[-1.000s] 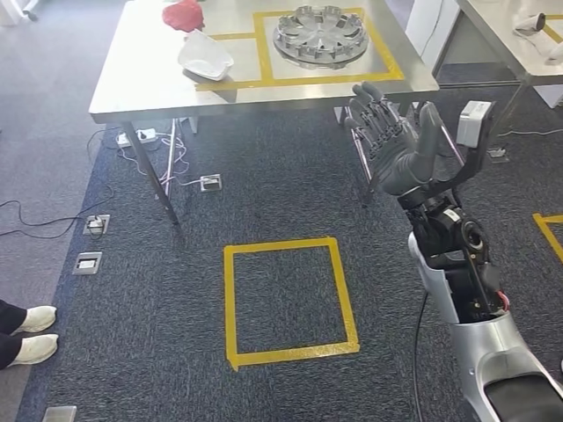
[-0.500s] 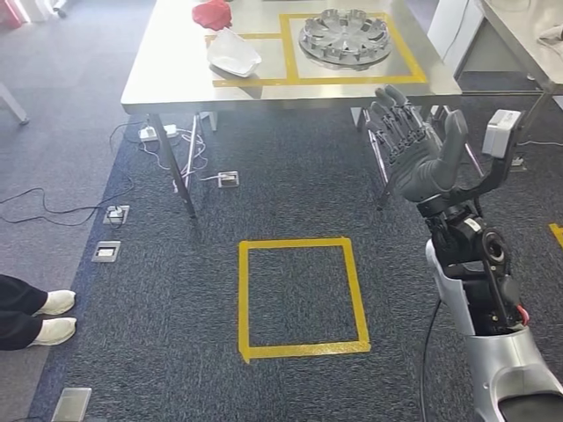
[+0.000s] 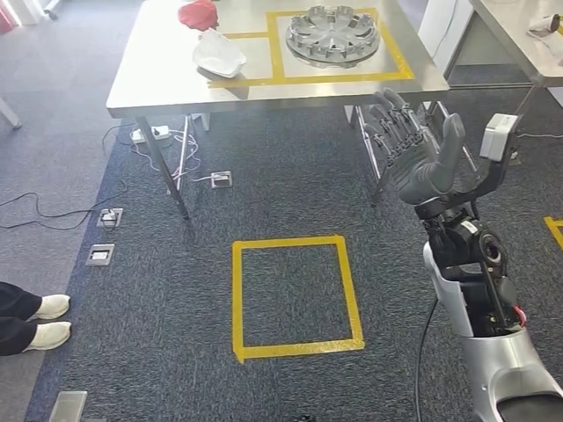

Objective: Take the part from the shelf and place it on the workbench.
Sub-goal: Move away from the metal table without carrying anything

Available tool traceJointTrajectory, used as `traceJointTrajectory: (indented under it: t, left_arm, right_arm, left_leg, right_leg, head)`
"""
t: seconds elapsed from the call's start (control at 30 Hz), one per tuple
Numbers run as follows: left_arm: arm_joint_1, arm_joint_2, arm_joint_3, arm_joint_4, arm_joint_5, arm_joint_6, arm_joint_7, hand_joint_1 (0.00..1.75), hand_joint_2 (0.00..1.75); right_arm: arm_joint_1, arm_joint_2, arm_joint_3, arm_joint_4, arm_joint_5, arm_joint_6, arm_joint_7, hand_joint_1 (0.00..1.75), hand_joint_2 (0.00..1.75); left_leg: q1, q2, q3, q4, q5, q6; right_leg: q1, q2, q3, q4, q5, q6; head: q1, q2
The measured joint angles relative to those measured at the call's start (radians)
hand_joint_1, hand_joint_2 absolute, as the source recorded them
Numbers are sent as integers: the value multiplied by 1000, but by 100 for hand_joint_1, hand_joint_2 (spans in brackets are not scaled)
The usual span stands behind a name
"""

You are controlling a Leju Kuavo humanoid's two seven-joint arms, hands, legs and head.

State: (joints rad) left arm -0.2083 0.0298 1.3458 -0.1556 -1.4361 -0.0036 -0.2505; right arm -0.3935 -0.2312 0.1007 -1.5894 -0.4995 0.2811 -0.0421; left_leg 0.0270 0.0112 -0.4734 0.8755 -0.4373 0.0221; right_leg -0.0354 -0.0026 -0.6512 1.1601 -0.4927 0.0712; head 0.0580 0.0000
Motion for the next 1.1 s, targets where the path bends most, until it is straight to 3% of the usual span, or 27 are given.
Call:
traceJointTrajectory:
  t: [0.07, 0.1, 0.13, 0.2, 0.27, 0.3, 0.4, 0.43, 0.47, 0.5, 0.57, 0.63, 0.73, 0.8, 0.83, 0.9, 0.93, 0.97, 1.0, 1.03, 1.1]
  left_arm:
    - [0, 2, 0, 0, -2, 0, 2, 0, 0]
    - [-1, 3, 0, 0, -3, 0, 3, 0, 0]
    - [-1, 4, 0, -1, -3, 0, 4, 0, 0]
    - [-1, 6, 0, -1, -5, 0, 5, 0, 0]
    - [-2, 6, 0, -1, -7, 1, 5, 0, 0]
    - [-4, 5, 0, -1, -8, 1, 5, 0, 0]
    - [-5, 4, 0, -1, -9, 1, 5, 0, 0]
    - [-4, 4, 0, -1, -9, 1, 5, 0, 0]
    - [-4, 4, 0, -1, -9, 1, 5, 0, 0]
    - [-3, 3, 0, -1, -9, 1, 5, 0, 0]
    - [-3, 5, 0, -1, -9, 1, 5, 0, 0]
    - [-4, 8, 0, -1, -9, 2, 5, 0, 0]
    - [-4, 9, 0, -1, -9, 2, 5, 0, 0]
    - [-5, 8, 0, -1, -9, 2, 5, 0, 0]
    - [-5, 7, 0, -1, -9, 2, 5, 0, 0]
    - [-4, 5, 0, -1, -8, 2, 4, 0, 0]
    - [-3, 4, 0, -1, -8, 2, 4, 0, 0]
    - [-2, 4, 0, -1, -7, 2, 4, 0, 0]
    - [-2, 4, 0, -1, -6, 2, 4, 0, 0]
    - [-2, 3, 0, -1, -6, 2, 4, 0, 0]
    - [-2, 1, 0, -1, -5, 2, 4, 0, 0]
  right_arm:
    - [1, 0, -2, 1, 2, 1, -3, 0, 0]
    - [1, 0, -4, 1, 3, 1, -4, 0, 0]
    - [3, 0, -6, 1, 4, 2, -5, 0, 0]
    - [6, 0, -10, 0, 4, 3, -5, 0, 0]
    - [5, 0, -14, -1, 4, 4, -5, 0, 0]
    - [3, 0, -15, -2, 4, 4, -5, 0, 0]
    - [-1, 0, -16, -3, 4, 5, -3, 0, 0]
    - [0, 0, -17, -3, 4, 5, -1, 0, 0]
    - [1, 0, -17, -3, 4, 5, 1, 0, 0]
    - [1, 0, -17, -4, 4, 6, 2, 0, 0]
    - [1, 0, -18, -4, 4, 7, 4, 0, 0]
    - [1, 0, -18, -4, 4, 8, 5, 0, 0]
    - [2, 0, -19, -5, 5, 8, 6, 0, 0]
    - [1, 0, -22, -5, 5, 9, 6, 0, 0]
    - [0, 0, -23, -5, 5, 9, 6, 0, 0]
    - [-1, 0, -24, -5, 6, 9, 6, 0, 0]
    - [0, 0, -24, -4, 9, 8, 6, 0, 0]
    - [1, 0, -24, -4, 11, 8, 7, 0, 0]
    - [1, 0, -24, -4, 14, 8, 7, 0, 0]
    - [1, 0, -24, -4, 16, 8, 7, 0, 0]
    - [0, 0, -24, -4, 16, 8, 7, 0, 0]
  left_leg:
    - [11, -2, -2, 25, -21, -25]
    - [13, -2, -7, 43, -31, -38]
    - [13, -3, -14, 56, -38, -49]
    - [12, -3, -25, 70, -41, -61]
    - [14, -2, -33, 85, -50, -66]
    - [15, -3, -49, 119, -68, -67]
    - [8, -3, -167, 328, -148, -61]
    - [4, -3, -204, 383, -158, -56]
    - [1, -4, -225, 402, -147, -50]
    - [-4, -5, -226, 380, -118, -41]
    - [-16, -16, -180, 246, -33, -14]
    - [-25, -33, -135, 131, 12, 3]
    - [-31, -35, -121, 99, 14, 4]
    - [-26, -29, -114, 89, 18, 9]
    - [-23, -25, -110, 85, 19, 13]
    - [-25, -18, -107, 84, 17, 18]
    - [-26, -14, -106, 84, 16, 19]
    - [-28, -11, -105, 84, 15, 21]
    - [-29, -8, -103, 84, 14, 21]
    - [-30, -6, -100, 85, 13, 21]
    - [-35, -3, -94, 86, 9, 18]
  right_leg:
    - [-14, -5, 53, -122, 66, 24]
    - [-18, -5, 75, -166, 78, 26]
    - [-18, -3, 84, -185, 77, 19]
    - [-14, 4, 79, -177, 63, -9]
    - [-13, 8, 76, -172, 60, -26]
    - [-12, 10, 77, -173, 59, -33]
    - [-4, 15, 81, -175, 56, -46]
    - [-1, 17, 82, -175, 54, -49]
    - [4, 21, 84, -175, 52, -53]
    - [8, 25, 87, -176, 51, -55]
    - [13, 33, 94, -177, 47, -59]
    - [17, 43, 95, -177, 45, -58]
    - [15, 54, 93, -183, 45, -46]
    - [16, 42, 85, -160, 25, -36]
    - [17, 32, 68, -120, 0, -32]
    - [18, 18, 10, 14, -67, -28]
    - [18, 17, -18, 72, -87, -26]
    - [18, 15, -31, 101, -90, -26]
    - [18, 14, -25, 88, -72, -27]
    - [19, 12, 0, 38, -38, -30]
    - [25, -3, 72, -109, 28, -41]
  head:
    - [7, 0]
    - [13, 0]
    - [15, 0]
    - [7, 0]
    - [-9, 0]
    - [-17, 0]
    - [-38, 0]
    - [-41, 0]
    - [-43, 0]
    - [-44, 0]
    - [-45, 0]
    - [-44, 0]
    - [-45, 0]
    - [-41, 0]
    - [-36, 0]
    - [-23, 0]
    - [-19, 0]
    - [-15, 0]
    - [-12, 0]
    - [-9, 0]
    - [-2, 0]
